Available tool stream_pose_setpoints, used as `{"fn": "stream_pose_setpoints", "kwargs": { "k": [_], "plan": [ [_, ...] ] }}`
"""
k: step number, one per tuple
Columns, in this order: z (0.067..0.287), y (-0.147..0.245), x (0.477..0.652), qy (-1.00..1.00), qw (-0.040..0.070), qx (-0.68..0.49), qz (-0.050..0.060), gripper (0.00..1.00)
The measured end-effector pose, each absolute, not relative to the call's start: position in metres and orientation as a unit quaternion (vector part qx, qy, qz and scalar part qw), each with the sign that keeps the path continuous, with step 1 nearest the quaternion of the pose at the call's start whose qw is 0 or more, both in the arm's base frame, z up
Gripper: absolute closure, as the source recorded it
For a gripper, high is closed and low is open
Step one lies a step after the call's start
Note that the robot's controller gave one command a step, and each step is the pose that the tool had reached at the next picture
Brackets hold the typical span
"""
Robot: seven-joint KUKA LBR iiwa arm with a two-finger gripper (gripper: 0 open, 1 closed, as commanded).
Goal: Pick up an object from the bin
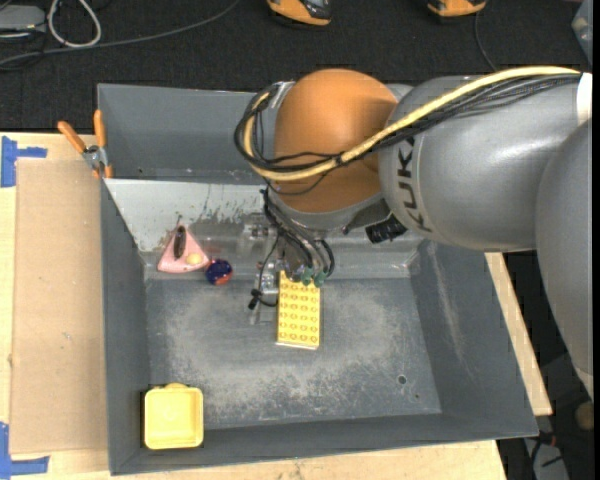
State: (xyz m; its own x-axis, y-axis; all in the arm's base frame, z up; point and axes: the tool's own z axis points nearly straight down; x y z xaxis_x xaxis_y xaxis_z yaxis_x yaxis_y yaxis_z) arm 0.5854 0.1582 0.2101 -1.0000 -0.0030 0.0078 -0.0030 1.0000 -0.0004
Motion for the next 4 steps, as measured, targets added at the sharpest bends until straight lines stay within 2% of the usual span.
{"fn": "stream_pose_setpoints", "kwargs": {
  "k": [1,2,3,4],
  "plan": [
    [0.214,0.157,0.587,-1.0,0.0,0.0,0.0,0.0],
    [0.13,0.094,0.596,-0.999,-0.001,0.035,-0.001,0.0],
    [0.109,0.081,0.615,-0.995,-0.002,0.097,-0.002,0.0],
    [0.099,0.025,0.618,-0.984,0.001,0.176,0.0,0.0]
  ]
}}
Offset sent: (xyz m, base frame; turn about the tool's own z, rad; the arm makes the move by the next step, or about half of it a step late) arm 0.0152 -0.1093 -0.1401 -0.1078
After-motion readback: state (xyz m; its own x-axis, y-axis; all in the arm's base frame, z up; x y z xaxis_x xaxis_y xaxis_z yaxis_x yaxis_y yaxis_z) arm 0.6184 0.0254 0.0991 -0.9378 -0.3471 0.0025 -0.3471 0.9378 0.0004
